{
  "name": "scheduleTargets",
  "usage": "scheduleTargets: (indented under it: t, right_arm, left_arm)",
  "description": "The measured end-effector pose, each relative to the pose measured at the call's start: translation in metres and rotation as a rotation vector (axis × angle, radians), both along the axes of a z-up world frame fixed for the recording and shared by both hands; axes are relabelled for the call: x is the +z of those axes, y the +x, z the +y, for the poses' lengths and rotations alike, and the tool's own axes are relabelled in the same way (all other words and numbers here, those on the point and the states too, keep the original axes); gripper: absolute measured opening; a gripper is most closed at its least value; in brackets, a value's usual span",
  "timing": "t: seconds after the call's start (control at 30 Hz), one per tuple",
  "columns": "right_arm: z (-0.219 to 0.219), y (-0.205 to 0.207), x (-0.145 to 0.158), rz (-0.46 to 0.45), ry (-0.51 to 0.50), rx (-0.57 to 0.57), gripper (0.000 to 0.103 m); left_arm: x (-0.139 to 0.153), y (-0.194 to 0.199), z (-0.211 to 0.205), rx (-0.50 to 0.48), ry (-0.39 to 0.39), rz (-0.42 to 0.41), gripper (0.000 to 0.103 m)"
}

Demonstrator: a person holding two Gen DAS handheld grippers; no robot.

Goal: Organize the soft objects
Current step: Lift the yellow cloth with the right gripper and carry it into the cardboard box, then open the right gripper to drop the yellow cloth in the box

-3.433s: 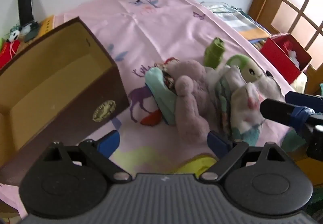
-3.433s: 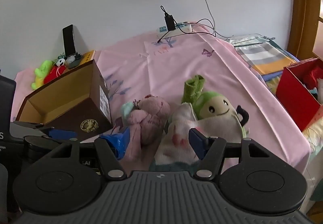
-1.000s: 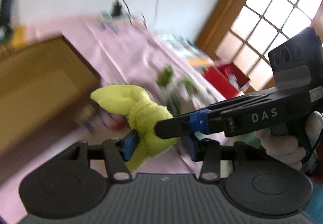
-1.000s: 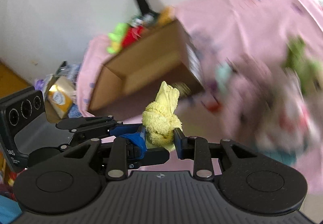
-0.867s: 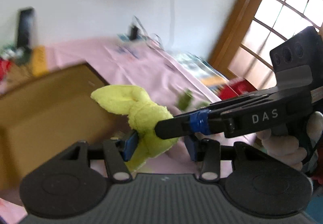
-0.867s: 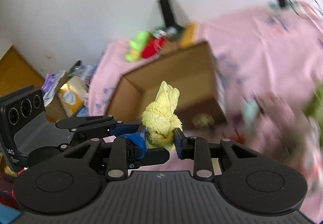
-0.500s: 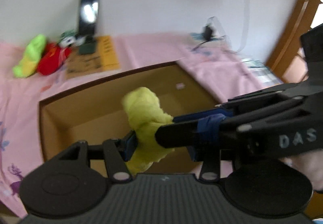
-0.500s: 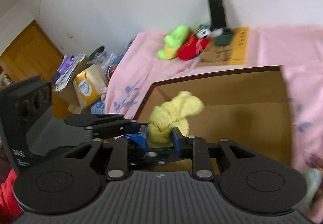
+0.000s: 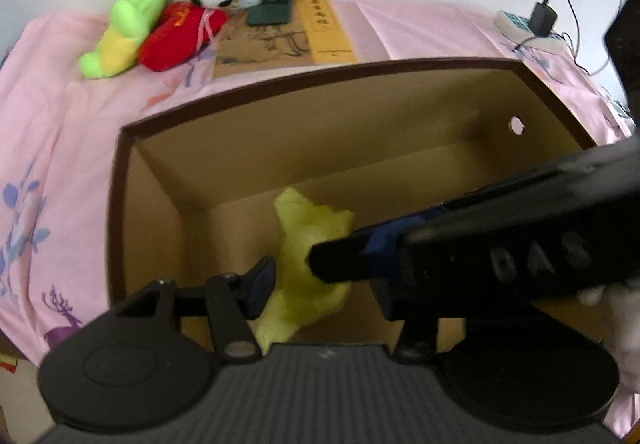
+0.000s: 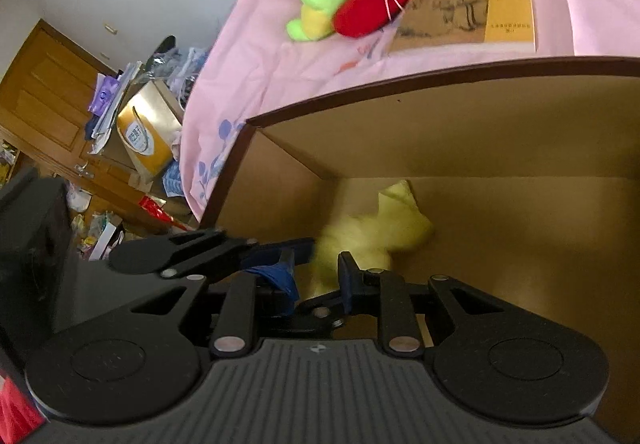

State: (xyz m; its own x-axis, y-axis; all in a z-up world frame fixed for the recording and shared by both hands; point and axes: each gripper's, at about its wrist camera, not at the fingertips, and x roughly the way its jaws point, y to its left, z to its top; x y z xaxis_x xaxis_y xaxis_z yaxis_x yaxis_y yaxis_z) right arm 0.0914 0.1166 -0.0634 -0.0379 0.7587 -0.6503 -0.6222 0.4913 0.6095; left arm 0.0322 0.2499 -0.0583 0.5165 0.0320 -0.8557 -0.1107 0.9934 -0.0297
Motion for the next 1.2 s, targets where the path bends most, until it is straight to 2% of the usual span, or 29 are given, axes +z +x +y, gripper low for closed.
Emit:
scheduleTargets:
  t: [0.03,0.1,0.23,0.33,0.43,0.57,0.73,0.87,0.93,1.1,1.2]
  right_arm:
    - [0.001,0.002,-0.001,0.005,-0.019,0.006,0.008]
    - [-0.001,0.008,-0.006,0.041,-0.051,0.022,0.011]
    - [-0.008,0.016,-0.011,0.062,-0.058,0.013,0.011]
    - [0.003,0.022,-0.021,0.059,-0.133,-0.021,0.011]
    - [0.013,0.024,-0.033,0.132,-0.167,-0.038,0.011]
    - [0.030,0.013,-0.038,0.246,-0.145,0.049,0.010]
    - [0.056,-0.008,-0.036,0.271,-0.180,0.173,0.012]
    - [0.056,-0.008,-0.031,0.328,-0.185,0.183,0.013]
    - [0.047,-0.012,-0.022,0.274,-0.184,0.134,0.013]
    - [0.006,-0.036,0.005,0.022,-0.176,-0.038,0.014]
    - [-0.020,-0.048,0.011,-0.010,-0.160,-0.112,0.014]
  left_arm:
    - [0.000,-0.002,0.000,0.004,0.023,0.001,0.067]
    - [-0.001,-0.009,0.003,0.017,0.042,0.004,0.067]
    - [0.005,-0.021,0.005,0.044,-0.010,-0.012,0.066]
    - [0.011,-0.028,0.002,0.066,-0.014,-0.030,0.066]
    - [0.015,-0.032,0.004,0.090,-0.046,-0.029,0.066]
    - [0.024,-0.043,0.005,0.115,-0.064,-0.044,0.066]
    - [0.029,-0.059,0.003,0.122,-0.070,-0.045,0.066]
    - [0.030,-0.065,0.000,0.137,-0.078,-0.047,0.066]
    - [0.032,-0.067,-0.002,0.138,-0.085,-0.061,0.066]
    - [0.039,-0.076,-0.014,0.123,-0.096,-0.099,0.066]
    - [0.047,-0.082,-0.026,0.097,-0.094,-0.127,0.066]
